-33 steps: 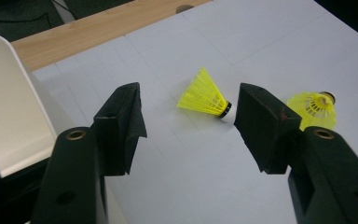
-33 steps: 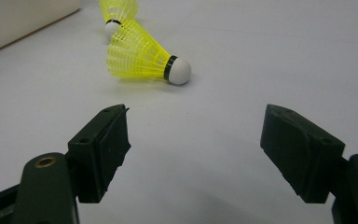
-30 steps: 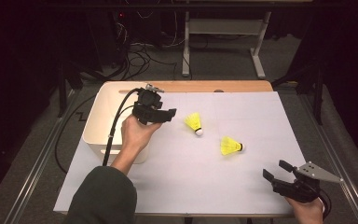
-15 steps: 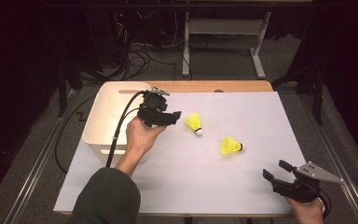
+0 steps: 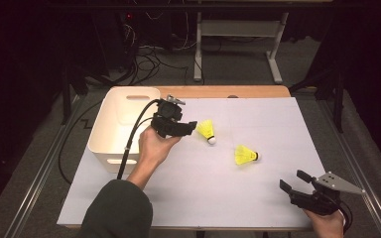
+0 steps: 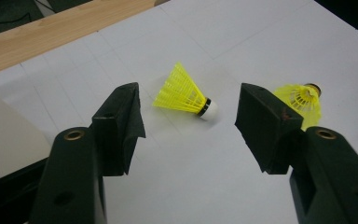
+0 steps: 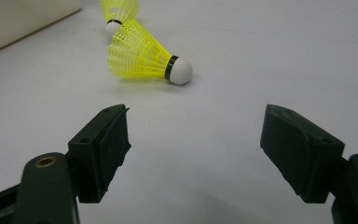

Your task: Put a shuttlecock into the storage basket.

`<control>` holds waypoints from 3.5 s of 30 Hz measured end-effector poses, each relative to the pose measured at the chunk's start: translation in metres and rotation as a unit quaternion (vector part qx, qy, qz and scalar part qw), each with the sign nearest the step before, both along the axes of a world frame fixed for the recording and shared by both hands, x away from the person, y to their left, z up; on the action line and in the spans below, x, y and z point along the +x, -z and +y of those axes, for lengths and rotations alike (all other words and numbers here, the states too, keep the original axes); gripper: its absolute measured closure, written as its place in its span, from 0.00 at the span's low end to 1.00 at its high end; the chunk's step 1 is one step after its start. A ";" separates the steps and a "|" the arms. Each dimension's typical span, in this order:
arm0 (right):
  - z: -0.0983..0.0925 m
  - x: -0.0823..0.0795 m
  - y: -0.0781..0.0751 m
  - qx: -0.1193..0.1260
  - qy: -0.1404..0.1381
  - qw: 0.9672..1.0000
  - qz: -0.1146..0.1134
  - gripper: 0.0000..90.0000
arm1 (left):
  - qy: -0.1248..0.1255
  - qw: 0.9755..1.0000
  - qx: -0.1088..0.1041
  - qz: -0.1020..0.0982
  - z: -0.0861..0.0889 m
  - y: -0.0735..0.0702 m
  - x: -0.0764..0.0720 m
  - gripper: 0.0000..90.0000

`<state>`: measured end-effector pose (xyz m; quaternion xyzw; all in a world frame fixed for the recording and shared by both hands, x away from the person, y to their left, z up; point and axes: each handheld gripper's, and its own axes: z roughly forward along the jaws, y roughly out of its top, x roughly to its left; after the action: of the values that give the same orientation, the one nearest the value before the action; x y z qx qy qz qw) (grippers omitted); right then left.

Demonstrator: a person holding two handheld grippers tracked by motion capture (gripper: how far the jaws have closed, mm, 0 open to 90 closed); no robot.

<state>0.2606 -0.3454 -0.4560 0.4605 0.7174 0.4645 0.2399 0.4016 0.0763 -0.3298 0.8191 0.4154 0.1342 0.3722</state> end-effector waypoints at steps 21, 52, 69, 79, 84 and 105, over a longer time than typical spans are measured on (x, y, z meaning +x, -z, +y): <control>-0.001 0.001 0.000 0.004 0.004 1.000 0.002 0.27 | 0.011 1.000 0.009 0.008 -0.012 0.015 0.000 0.45; -0.001 0.000 0.000 0.002 0.002 1.000 0.002 0.27 | 0.011 1.000 0.020 0.014 -0.028 0.035 0.001 0.44; 0.000 0.001 0.001 0.000 -0.002 1.000 0.004 0.27 | 0.008 0.999 0.030 0.022 -0.033 0.046 0.016 0.45; 0.001 0.001 0.001 0.000 -0.003 1.000 0.005 0.27 | 0.003 0.999 0.032 0.028 -0.036 0.049 0.028 0.45; 0.000 0.001 0.001 0.001 -0.003 1.000 0.006 0.27 | 0.003 0.999 0.037 0.034 -0.037 0.052 0.036 0.43; 0.001 0.002 0.001 0.001 -0.004 1.000 0.007 0.27 | 0.005 0.999 0.026 0.047 -0.048 0.057 0.066 0.42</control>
<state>0.2622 -0.3447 -0.4574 0.4610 0.7203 0.4633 0.2323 0.4677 0.0287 -0.3873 0.8359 0.4251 0.1044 0.3313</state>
